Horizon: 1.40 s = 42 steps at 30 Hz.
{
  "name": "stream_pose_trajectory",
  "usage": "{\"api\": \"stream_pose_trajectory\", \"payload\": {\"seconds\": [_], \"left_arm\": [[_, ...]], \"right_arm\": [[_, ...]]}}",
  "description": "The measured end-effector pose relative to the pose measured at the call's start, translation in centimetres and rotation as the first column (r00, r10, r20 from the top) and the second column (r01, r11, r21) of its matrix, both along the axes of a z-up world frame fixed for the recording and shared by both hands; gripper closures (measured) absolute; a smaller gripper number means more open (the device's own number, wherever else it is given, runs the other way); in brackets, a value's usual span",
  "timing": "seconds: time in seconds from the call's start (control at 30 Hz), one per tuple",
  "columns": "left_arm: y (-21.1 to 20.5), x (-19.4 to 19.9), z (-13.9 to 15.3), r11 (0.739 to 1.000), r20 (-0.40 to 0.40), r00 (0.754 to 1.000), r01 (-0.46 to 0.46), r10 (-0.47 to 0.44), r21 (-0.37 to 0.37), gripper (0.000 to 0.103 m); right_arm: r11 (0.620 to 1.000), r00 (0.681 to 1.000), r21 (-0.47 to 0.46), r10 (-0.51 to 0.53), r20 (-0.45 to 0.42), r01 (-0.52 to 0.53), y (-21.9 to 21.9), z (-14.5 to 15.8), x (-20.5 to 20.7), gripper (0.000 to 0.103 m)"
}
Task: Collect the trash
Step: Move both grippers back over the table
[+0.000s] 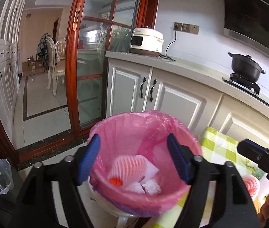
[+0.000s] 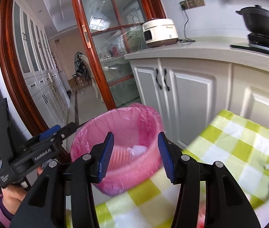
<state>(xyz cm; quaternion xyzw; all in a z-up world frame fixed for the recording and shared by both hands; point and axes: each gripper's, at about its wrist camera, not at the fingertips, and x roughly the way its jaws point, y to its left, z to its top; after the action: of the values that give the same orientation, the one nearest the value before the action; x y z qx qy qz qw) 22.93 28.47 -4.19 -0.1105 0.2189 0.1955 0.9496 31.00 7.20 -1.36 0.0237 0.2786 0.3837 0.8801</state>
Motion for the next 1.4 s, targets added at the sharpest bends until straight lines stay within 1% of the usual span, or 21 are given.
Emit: {"api": "stream_pose_trajectory", "payload": {"seconds": [0.03,0.1,0.13,0.17,0.23,0.33,0.37,0.47,0.6,0.67,0.8,0.87,0.97,1.07,1.23,1.4], "left_arm": [[-0.8,-0.5,0.1,1.000,0.000,1.000,-0.002,0.002,0.009,0.023],[-2.2,-1.4,0.3,1.000,0.008,1.000,0.004,-0.004,0.021,0.023],[-3.3,-2.0,0.3,1.000,0.015,1.000,0.012,-0.013,0.027,0.022],[-4.1,-2.4,0.4,0.999,0.018,1.000,0.018,-0.019,0.028,0.019],[-6.5,-3.2,0.4,0.999,0.027,0.998,0.048,-0.049,0.026,0.017],[-9.9,-3.7,0.1,0.994,0.030,0.993,0.111,-0.111,0.005,0.014],[-11.7,-3.7,-0.1,0.988,0.024,0.988,0.153,-0.153,-0.012,0.014],[-15.9,-3.7,-0.6,0.976,0.037,0.976,0.215,-0.214,-0.027,0.014],[-21.6,-3.6,-1.5,0.958,0.027,0.957,0.288,-0.288,0.004,0.014],[-23.6,-3.5,-2.0,0.948,0.016,0.948,0.318,-0.318,0.004,0.014],[-26.6,-2.9,-3.4,0.928,-0.010,0.928,0.373,-0.373,-0.023,0.014],[-27.9,-2.4,-4.2,0.913,-0.032,0.912,0.407,-0.408,-0.039,0.014],[-29.9,-1.7,-4.8,0.899,-0.047,0.898,0.435,-0.437,-0.045,0.014],[-31.2,-0.9,-5.2,0.897,-0.052,0.896,0.439,-0.441,-0.056,0.014],[-32.0,-0.7,-5.5,0.889,-0.061,0.887,0.455,-0.457,-0.048,0.014],[-31.4,-1.1,-5.2,0.898,-0.043,0.897,0.439,-0.439,-0.018,0.014]], "right_arm": [[1.000,1.000,-0.005,-0.013,0.014,0.013,-1.0,0.1,-0.7,0.055],[0.999,0.999,-0.017,-0.039,0.035,0.040,-2.9,0.0,-2.1,0.055],[0.998,0.998,-0.023,-0.052,0.041,0.053,-3.8,0.0,-2.6,0.052],[0.997,0.996,-0.032,-0.073,0.049,0.074,-5.1,-0.1,-3.4,0.051],[0.993,0.992,-0.044,-0.107,0.060,0.110,-7.3,-0.4,-4.4,0.047],[0.982,0.984,-0.061,-0.173,0.050,0.176,-10.9,-1.2,-5.6,0.047],[0.977,0.979,-0.066,-0.202,0.042,0.204,-12.2,-1.5,-5.9,0.047],[0.958,0.960,-0.061,-0.279,0.021,0.279,-16.3,-2.4,-6.9,0.047],[0.929,0.930,-0.058,-0.367,0.009,0.366,-21.2,-3.5,-7.9,0.047],[0.914,0.915,-0.058,-0.403,0.004,0.402,-23.2,-3.9,-8.1,0.047],[0.882,0.885,-0.083,-0.465,0.004,0.464,-26.9,-5.0,-8.5,0.047],[0.871,0.874,-0.096,-0.485,-0.009,0.482,-28.1,-5.6,-8.1,0.047],[0.849,0.852,-0.117,-0.522,-0.042,0.515,-30.1,-6.9,-7.5,0.047],[0.839,0.841,-0.125,-0.538,-0.058,0.529,-31.0,-7.7,-6.8,0.047],[0.841,0.838,-0.131,-0.538,-0.092,0.525,-31.0,-8.8,-5.5,0.047],[0.853,0.845,-0.126,-0.521,-0.120,0.507,-30.2,-9.2,-3.8,0.047]]}}
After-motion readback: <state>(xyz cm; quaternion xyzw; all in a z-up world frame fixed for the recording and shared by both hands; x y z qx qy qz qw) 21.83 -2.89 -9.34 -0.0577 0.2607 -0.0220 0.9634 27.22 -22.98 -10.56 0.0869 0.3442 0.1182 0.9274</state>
